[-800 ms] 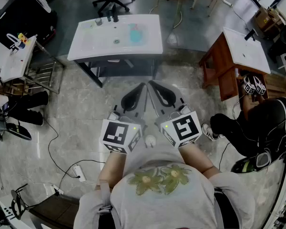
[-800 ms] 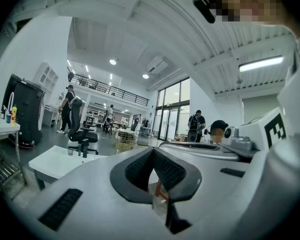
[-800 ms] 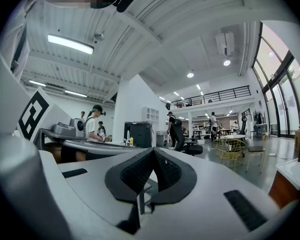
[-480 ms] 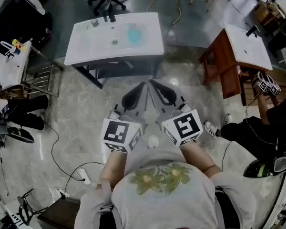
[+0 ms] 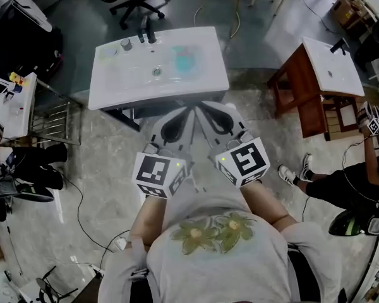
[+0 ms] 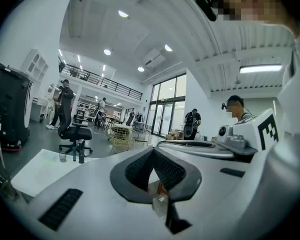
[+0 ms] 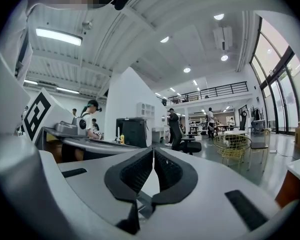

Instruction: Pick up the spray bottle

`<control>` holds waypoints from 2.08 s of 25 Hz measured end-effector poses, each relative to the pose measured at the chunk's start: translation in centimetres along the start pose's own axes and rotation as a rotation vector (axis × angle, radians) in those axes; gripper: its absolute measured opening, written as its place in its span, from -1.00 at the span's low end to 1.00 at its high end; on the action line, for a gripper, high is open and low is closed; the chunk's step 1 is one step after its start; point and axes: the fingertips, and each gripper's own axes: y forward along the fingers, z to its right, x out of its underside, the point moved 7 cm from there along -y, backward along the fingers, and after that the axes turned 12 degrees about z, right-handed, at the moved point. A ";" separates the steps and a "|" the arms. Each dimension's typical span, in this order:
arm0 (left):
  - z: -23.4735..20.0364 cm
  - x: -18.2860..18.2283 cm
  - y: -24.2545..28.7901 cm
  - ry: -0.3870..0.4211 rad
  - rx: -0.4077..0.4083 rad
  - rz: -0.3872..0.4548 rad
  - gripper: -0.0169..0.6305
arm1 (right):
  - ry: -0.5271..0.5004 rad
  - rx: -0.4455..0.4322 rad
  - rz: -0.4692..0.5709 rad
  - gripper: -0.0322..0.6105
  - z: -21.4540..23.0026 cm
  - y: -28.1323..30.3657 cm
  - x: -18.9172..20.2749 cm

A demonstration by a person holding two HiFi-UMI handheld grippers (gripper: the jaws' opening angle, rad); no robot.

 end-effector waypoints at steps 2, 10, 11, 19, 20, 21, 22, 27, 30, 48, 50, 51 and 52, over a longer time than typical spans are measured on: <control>-1.7 -0.4 0.9 -0.003 0.015 -0.001 -0.92 | -0.007 0.023 -0.009 -0.83 0.4 1.9 0.1; -6.4 0.5 2.6 -0.023 0.044 -0.025 -0.92 | -0.044 0.099 -0.010 -0.83 0.8 6.2 2.3; -6.9 0.8 2.7 -0.030 0.041 -0.027 -0.92 | -0.066 0.093 -0.006 -0.83 0.8 6.5 2.6; -9.5 2.8 3.7 -0.070 -0.003 -0.067 -0.92 | -0.101 0.044 -0.082 -0.83 0.9 8.7 4.4; -10.0 3.0 3.9 -0.079 -0.008 -0.071 -0.92 | -0.109 0.033 -0.080 -0.83 1.0 9.1 4.7; -10.4 3.1 4.1 -0.086 -0.009 -0.075 -0.92 | -0.124 0.026 -0.071 -0.83 1.1 9.4 4.9; -10.8 3.2 4.4 -0.090 -0.008 -0.077 -0.92 | -0.141 0.026 -0.055 -0.83 1.3 9.7 5.2; -12.6 3.4 6.4 -0.089 -0.010 -0.082 -0.92 | -0.101 0.042 0.001 -0.83 2.7 11.5 6.1; -13.7 3.8 7.8 -0.098 -0.017 -0.104 -0.92 | -0.090 0.041 -0.034 -0.83 4.0 12.8 6.8; -21.5 7.0 14.7 -0.104 0.006 -0.261 -0.92 | -0.032 -0.024 -0.276 -0.77 12.5 19.8 13.8; -22.1 7.3 15.3 -0.102 0.006 -0.271 -0.92 | -0.015 -0.032 -0.329 -0.47 13.6 20.3 15.2; -22.3 7.4 15.7 -0.101 0.007 -0.274 -0.92 | -0.011 -0.032 -0.351 -0.46 14.1 20.5 15.8; -22.6 7.5 16.0 -0.101 0.007 -0.277 -0.92 | -0.012 -0.028 -0.368 -0.45 14.6 20.6 16.4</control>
